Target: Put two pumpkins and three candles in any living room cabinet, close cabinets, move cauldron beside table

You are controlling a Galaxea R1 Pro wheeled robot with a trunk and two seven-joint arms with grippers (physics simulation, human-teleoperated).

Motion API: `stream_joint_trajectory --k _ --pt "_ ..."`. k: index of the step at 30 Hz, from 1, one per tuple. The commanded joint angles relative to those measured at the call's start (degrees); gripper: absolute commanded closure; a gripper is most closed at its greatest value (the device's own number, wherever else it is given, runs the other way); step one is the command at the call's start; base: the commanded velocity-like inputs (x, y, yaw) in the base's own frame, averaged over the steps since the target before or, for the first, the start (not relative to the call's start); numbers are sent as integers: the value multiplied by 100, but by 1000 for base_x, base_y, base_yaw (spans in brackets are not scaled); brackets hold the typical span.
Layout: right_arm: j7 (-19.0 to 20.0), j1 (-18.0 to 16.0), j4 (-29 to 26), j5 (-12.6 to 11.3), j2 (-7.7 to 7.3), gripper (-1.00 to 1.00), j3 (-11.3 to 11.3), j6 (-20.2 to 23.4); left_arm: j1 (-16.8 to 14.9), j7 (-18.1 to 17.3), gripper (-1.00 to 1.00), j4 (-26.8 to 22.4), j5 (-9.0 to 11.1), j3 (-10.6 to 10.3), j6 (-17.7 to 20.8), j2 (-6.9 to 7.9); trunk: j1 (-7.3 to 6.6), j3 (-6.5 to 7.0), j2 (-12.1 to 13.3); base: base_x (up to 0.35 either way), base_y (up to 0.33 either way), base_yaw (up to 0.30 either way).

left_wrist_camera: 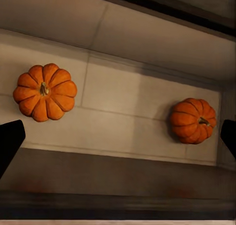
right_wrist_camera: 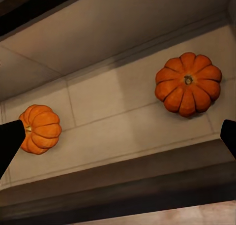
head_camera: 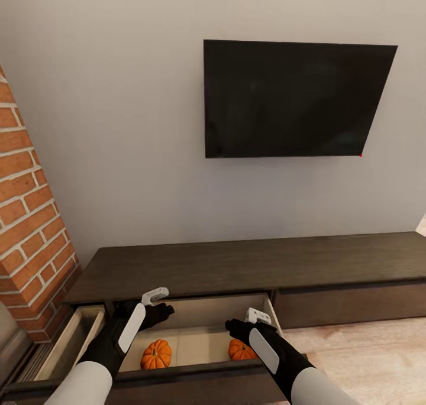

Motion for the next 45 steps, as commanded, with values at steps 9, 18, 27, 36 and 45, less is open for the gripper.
stream_joint_trajectory --k 9,18,27,36,45 --pt "-51 -5 -15 -52 -5 -100 35 12 -2 38 -100 3 69 20 23 -4 -198 156 358 0 0 0" --pt "-59 -2 -18 -43 -5 -100 35 -77 -2 39 -100 14 41 7 18 -4 -396 317 719 0 0 0" --pt "-74 0 -13 -34 -5 -100 44 -255 -2 39 -100 17 26 2 15 -4 -594 479 1080 0 0 0" --pt "-69 -2 -11 -34 -5 -100 47 -311 -2 44 -100 17 20 2 9 -4 -791 640 1441 0 0 0" --pt "-67 -3 -15 -28 -5 -100 78 -391 -1 45 -100 14 19 0 6 -4 -989 802 1802 0 0 0"
